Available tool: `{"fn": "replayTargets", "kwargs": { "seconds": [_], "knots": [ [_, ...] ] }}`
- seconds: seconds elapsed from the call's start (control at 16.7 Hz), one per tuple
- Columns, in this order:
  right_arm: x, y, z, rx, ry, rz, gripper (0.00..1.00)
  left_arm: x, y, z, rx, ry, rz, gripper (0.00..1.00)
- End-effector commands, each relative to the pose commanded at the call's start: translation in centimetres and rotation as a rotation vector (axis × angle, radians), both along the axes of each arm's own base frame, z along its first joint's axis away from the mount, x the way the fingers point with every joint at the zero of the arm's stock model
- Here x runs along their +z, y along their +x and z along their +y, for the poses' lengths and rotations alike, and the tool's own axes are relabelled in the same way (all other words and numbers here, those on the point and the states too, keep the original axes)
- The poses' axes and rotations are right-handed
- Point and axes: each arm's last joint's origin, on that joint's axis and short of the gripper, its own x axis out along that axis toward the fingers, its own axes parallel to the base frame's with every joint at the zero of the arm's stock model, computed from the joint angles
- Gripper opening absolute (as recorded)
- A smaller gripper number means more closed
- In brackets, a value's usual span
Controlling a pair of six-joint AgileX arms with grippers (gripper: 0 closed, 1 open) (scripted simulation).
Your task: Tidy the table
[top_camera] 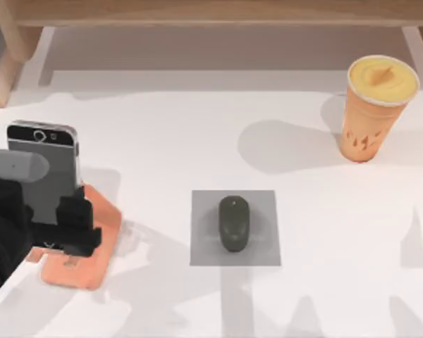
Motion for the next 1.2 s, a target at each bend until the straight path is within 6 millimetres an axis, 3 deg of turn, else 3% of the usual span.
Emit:
{"fn": "replayTargets", "kwargs": {
  "seconds": [0.12,0.18,0.72,1.2],
  "knots": [
    [0.0,0.0,0.0,0.000,0.000,0.000,1.00,0.0,0.0,0.0,0.000,0.000,0.000,0.98],
    [0.0,0.0,0.0,0.000,0.000,0.000,1.00,0.0,0.0,0.0,0.000,0.000,0.000,1.00],
    [0.0,0.0,0.0,0.000,0.000,0.000,1.00,0.0,0.0,0.0,0.000,-0.001,-0.001,1.00],
    [0.0,0.0,0.0,0.000,0.000,0.000,1.00,0.0,-2.0,-0.1,0.000,0.000,0.002,1.00]
  ]
}}
